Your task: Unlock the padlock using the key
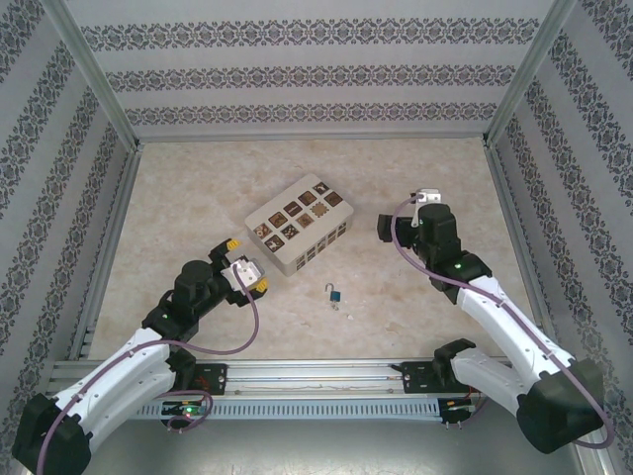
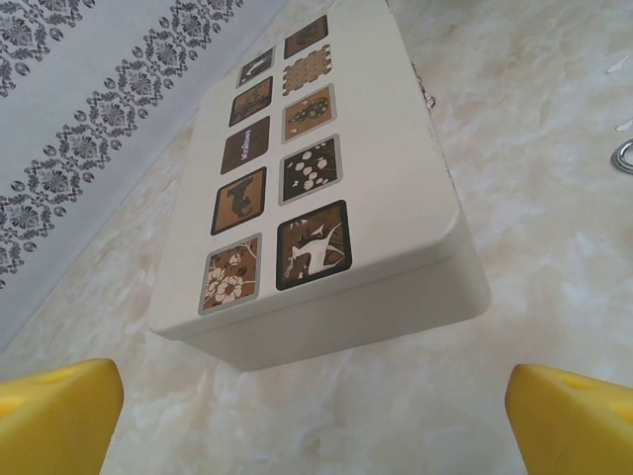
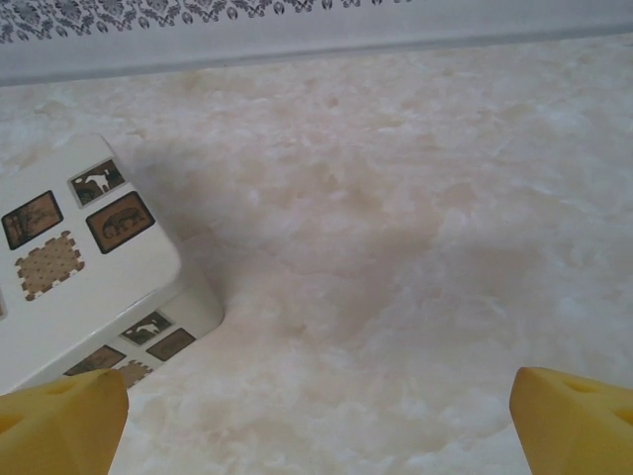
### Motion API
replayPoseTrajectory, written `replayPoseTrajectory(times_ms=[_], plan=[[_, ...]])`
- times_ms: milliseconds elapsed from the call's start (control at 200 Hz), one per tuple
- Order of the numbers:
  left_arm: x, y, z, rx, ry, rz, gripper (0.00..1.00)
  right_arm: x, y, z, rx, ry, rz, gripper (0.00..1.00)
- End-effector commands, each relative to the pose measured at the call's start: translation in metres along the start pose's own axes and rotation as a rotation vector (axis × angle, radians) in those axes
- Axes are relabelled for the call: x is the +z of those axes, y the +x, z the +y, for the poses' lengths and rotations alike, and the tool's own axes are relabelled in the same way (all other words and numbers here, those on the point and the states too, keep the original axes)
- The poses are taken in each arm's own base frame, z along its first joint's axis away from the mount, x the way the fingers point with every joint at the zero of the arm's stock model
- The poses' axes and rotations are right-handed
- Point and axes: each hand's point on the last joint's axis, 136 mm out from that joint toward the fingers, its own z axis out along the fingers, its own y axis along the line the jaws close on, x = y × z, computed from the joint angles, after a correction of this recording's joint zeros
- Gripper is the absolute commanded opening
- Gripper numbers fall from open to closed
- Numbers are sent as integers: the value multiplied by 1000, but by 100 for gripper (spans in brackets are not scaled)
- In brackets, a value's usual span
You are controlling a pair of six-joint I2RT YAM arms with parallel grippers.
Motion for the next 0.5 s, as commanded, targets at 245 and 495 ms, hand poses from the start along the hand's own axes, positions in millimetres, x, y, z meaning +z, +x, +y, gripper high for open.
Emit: replayPoseTrajectory(times_ms=[245, 495], plan=[[-5, -18, 40, -159, -176, -31, 99, -7, -16, -26, -76, 49, -133, 98], [-22, -27, 95, -451, -399, -19, 99, -11, -22, -43, -66, 77, -166, 98]])
